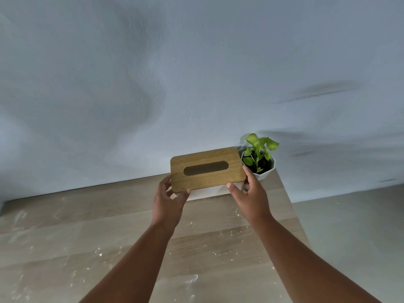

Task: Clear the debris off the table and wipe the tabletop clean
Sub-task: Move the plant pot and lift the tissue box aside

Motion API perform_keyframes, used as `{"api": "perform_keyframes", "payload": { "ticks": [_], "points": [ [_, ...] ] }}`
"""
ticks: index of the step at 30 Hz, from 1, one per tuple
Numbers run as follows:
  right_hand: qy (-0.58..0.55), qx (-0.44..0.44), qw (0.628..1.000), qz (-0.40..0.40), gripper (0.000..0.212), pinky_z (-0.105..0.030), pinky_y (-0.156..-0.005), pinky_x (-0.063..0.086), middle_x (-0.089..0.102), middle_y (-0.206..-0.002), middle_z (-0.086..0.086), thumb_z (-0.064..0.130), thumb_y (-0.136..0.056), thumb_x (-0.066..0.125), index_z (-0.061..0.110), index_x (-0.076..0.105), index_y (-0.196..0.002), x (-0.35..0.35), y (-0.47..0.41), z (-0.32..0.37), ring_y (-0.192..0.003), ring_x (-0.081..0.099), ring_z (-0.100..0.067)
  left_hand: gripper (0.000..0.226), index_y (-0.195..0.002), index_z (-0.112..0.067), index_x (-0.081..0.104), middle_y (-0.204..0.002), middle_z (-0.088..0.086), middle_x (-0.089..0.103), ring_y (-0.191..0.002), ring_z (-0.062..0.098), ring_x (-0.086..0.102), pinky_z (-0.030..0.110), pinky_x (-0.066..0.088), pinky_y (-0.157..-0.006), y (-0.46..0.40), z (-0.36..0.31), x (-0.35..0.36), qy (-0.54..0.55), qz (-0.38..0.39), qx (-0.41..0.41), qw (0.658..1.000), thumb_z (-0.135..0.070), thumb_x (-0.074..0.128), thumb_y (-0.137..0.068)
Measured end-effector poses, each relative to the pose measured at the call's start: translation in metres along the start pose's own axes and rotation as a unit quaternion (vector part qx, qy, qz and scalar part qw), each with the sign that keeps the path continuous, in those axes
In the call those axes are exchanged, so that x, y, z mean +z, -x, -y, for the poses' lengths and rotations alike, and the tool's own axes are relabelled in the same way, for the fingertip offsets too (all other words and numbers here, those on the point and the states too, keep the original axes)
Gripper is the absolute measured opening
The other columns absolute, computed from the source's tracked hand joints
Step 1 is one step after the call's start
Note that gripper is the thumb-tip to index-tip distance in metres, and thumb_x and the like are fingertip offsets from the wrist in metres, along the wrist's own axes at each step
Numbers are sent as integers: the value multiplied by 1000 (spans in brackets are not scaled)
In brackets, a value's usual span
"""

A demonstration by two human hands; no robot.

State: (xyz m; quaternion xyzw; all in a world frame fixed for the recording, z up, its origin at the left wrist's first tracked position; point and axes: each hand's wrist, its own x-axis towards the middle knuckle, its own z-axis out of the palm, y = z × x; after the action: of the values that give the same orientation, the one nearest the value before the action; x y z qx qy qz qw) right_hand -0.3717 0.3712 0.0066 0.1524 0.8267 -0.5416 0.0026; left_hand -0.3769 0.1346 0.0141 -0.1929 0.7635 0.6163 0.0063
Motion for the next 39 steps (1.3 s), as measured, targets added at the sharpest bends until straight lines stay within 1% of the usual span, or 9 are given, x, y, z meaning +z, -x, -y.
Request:
{"api": "perform_keyframes", "payload": {
  "ticks": [2, 3, 6, 12, 18, 22, 29, 34, 39],
  "points": [
    [0, -4, 1000, -7, 79, -40, -114, 46, 54, -148, 4, 42, -92, 75, 28, 36, -159, -3, 1, 2, -136, 52, -14, 59, -130, -40, 55, -126, -21, 64, -115, -1, 64, 27, 54, -90, 1, -1, 1, 14, -5, -6, 1000, -20, 85, -84],
    [0, -8, 1000, -9, 78, -43, -116, 46, 51, -154, 3, 42, -92, 75, 27, 38, -158, -4, 2, 3, -140, 50, -15, 59, -130, -40, 55, -126, -19, 64, -116, 1, 64, 30, 55, -93, 1, -1, 0, 21, -7, -8, 1000, -19, 85, -83],
    [2, -18, 1000, -8, 75, -46, -113, 48, 54, -151, 3, 41, -91, 76, 26, 42, -155, -9, 6, 2, -137, 53, -15, 60, -129, -40, 54, -129, -16, 64, -119, 3, 64, 33, 53, -99, 6, -1, -2, 37, -5, -12, 999, -20, 86, -83],
    [12, -24, 999, -24, 80, -43, -114, 47, 49, -154, 4, 43, -87, 81, 26, 42, -155, -20, 23, -1, -140, 49, -14, 74, -141, -42, 47, -136, -17, 55, -125, 0, 54, 33, 46, -100, 33, 0, -18, 17, -16, -4, 1000, -39, 88, -79],
    [32, -35, 999, -24, 78, -44, -113, 46, 51, -154, 3, 45, -87, 80, 24, 45, -153, -27, 43, -8, -140, 50, -17, 71, -139, -39, 49, -139, -12, 56, -128, 9, 54, 36, 46, -109, 62, 2, -40, 10, -36, 18, 999, -36, 88, -80],
    [28, -37, 999, -17, 77, -38, -112, 44, 53, -152, 3, 43, -87, 81, 25, 45, -152, -27, 62, -10, -139, 50, -16, 74, -142, -39, 48, -144, -11, 54, -134, 9, 49, 38, 44, -114, 81, 7, -53, -17, -7, 29, 999, -39, 88, -79],
    [41, -43, 998, -10, 72, -42, -112, 46, 54, -152, 4, 42, -89, 79, 24, 47, -151, -35, 110, -26, -137, 52, -16, 86, -149, -35, 45, -149, -13, 51, -137, 5, 46, 30, 42, -110, 124, 29, -62, -48, 42, 58, 996, -48, 89, -76],
    [91, -46, 995, -3, 70, -37, -110, 45, 54, -151, 4, 46, -90, 76, 28, 46, -149, -63, 161, -63, -137, 52, -16, 86, -149, -35, 44, -152, -9, 49, -142, 9, 43, 37, 39, -119, 170, 59, -73, -52, 70, 49, 995, -46, 88, -76],
    [91, -13, 996, -2, 67, -38, -110, 46, 53, -153, 4, 46, -91, 75, 32, 46, -149, -85, 219, -105, -137, 52, -18, 99, -152, -42, 39, -158, -13, 45, -140, 13, 45, 34, 41, -111, 225, 99, -84, -118, 110, 33, 986, -63, 87, -69]
  ]
}}
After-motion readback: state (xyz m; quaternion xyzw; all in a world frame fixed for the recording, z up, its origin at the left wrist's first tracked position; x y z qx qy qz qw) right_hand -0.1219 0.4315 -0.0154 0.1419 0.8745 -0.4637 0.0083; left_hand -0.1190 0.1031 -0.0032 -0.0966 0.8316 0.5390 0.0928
